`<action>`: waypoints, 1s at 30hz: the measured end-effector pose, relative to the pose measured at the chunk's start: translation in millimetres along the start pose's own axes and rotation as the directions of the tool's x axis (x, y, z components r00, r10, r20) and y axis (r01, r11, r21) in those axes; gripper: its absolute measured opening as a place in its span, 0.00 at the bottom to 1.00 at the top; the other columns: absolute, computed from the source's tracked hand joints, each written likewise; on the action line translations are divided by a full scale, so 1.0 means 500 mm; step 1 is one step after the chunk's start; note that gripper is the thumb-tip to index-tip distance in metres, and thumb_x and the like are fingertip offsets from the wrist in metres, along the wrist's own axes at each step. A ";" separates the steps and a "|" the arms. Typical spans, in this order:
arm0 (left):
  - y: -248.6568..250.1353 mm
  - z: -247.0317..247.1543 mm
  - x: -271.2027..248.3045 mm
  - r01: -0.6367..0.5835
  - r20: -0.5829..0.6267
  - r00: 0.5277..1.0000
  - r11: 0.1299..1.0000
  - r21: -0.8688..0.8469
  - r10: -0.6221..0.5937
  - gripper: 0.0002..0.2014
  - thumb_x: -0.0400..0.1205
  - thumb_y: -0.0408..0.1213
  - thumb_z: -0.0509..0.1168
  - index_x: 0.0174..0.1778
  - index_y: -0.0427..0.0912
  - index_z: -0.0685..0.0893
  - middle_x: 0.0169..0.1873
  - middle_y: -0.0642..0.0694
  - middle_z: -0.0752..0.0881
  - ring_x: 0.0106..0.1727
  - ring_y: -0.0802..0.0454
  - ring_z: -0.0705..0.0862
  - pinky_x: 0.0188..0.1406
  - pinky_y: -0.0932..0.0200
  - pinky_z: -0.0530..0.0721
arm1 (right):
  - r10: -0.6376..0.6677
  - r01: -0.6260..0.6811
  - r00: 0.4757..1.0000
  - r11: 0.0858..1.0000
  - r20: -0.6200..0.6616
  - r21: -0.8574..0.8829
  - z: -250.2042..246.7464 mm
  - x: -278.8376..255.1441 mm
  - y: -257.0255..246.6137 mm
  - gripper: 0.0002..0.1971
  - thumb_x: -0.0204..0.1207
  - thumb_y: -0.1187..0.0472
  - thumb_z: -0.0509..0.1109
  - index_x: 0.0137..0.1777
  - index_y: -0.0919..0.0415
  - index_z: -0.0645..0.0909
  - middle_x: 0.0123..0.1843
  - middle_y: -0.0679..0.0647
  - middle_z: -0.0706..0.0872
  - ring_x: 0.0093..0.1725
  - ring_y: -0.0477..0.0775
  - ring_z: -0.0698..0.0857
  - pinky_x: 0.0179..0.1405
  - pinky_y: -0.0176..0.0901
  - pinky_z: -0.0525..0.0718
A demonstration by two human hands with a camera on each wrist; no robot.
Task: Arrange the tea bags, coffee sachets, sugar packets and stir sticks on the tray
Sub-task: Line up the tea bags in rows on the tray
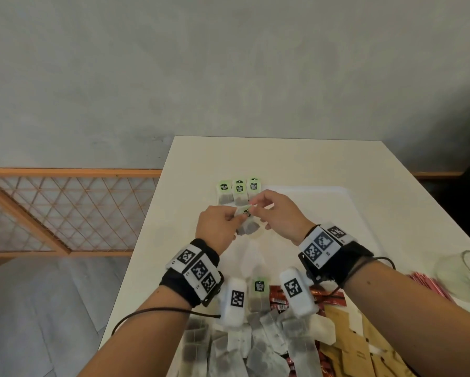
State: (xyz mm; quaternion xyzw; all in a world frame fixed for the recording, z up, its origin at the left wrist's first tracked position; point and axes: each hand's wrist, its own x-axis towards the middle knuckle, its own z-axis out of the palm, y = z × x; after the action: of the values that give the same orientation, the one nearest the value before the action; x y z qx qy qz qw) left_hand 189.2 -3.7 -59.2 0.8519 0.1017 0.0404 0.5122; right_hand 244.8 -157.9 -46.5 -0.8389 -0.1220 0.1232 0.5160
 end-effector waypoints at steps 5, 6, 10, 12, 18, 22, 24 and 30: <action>-0.024 -0.022 0.026 0.056 -0.052 0.997 0.998 0.001 -0.055 0.16 0.87 0.41 0.61 0.46 0.33 0.88 0.38 0.35 0.89 0.38 0.40 0.90 0.40 0.44 0.91 | 0.017 -0.018 0.999 0.999 0.037 0.040 0.017 0.033 0.017 0.02 0.77 0.62 0.74 0.43 0.57 0.84 0.39 0.51 0.84 0.34 0.49 0.84 0.33 0.39 0.83; -0.035 -0.031 0.035 0.051 -0.078 0.996 0.998 0.047 -0.047 0.17 0.88 0.43 0.59 0.47 0.34 0.88 0.38 0.37 0.89 0.39 0.40 0.90 0.42 0.43 0.90 | 0.035 -0.037 0.998 0.999 0.050 0.034 0.023 0.043 0.023 0.03 0.77 0.62 0.74 0.43 0.58 0.84 0.39 0.52 0.85 0.34 0.49 0.84 0.34 0.40 0.83; -0.065 -0.065 0.062 0.046 -0.141 0.990 0.987 0.152 -0.024 0.18 0.88 0.45 0.56 0.46 0.37 0.86 0.37 0.40 0.87 0.40 0.39 0.88 0.46 0.40 0.88 | 0.073 -0.071 0.997 0.995 0.022 -0.073 0.055 0.100 0.049 0.03 0.76 0.60 0.75 0.43 0.58 0.85 0.36 0.47 0.85 0.35 0.48 0.83 0.39 0.42 0.82; -0.066 -0.074 0.068 0.045 -0.155 0.987 0.995 0.089 -0.031 0.16 0.89 0.43 0.56 0.53 0.37 0.86 0.43 0.40 0.86 0.43 0.39 0.87 0.43 0.41 0.89 | 0.036 -0.040 0.999 0.992 -0.035 -0.120 0.069 0.132 0.050 0.03 0.77 0.59 0.75 0.43 0.55 0.84 0.37 0.44 0.84 0.37 0.45 0.81 0.43 0.39 0.79; -0.080 -0.079 0.086 0.087 -0.162 0.983 0.996 0.020 -0.083 0.15 0.89 0.40 0.56 0.60 0.38 0.84 0.52 0.38 0.82 0.47 0.40 0.86 0.32 0.46 0.91 | -0.021 -0.005 0.992 0.981 -0.128 -0.196 0.108 0.198 0.035 0.03 0.77 0.59 0.73 0.46 0.57 0.87 0.42 0.49 0.87 0.45 0.49 0.84 0.50 0.41 0.82; -0.088 -0.081 0.089 0.118 -0.176 0.974 0.983 -0.138 -0.142 0.10 0.87 0.38 0.60 0.52 0.39 0.86 0.45 0.43 0.85 0.42 0.44 0.87 0.33 0.49 0.91 | -0.016 -0.017 0.988 0.978 -0.157 -0.206 0.112 0.222 0.030 0.04 0.78 0.58 0.73 0.47 0.57 0.87 0.45 0.51 0.89 0.44 0.47 0.83 0.47 0.36 0.79; -0.088 -0.082 0.091 0.147 -0.173 0.965 0.955 -0.258 -0.195 0.08 0.86 0.37 0.62 0.53 0.42 0.87 0.44 0.44 0.87 0.39 0.48 0.86 0.33 0.53 0.90 | -0.003 -0.027 0.988 0.981 -0.156 -0.192 0.108 0.226 0.030 0.04 0.77 0.58 0.74 0.49 0.57 0.88 0.46 0.51 0.89 0.44 0.46 0.83 0.48 0.37 0.80; -0.075 -0.075 0.097 0.099 -0.170 0.971 0.932 -0.350 -0.167 0.07 0.83 0.36 0.67 0.54 0.44 0.88 0.38 0.48 0.86 0.35 0.55 0.86 0.33 0.57 0.87 | -0.048 0.054 0.996 0.994 -0.070 0.095 0.090 0.184 0.002 0.07 0.78 0.53 0.73 0.46 0.54 0.88 0.39 0.44 0.86 0.37 0.42 0.81 0.44 0.37 0.78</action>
State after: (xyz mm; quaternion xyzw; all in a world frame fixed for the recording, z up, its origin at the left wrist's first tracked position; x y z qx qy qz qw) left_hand 225.0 56.2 -76.0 0.7339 0.2012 0.1063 0.6400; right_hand 316.7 -90.2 -74.3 -0.8132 -0.1199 0.0872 0.5627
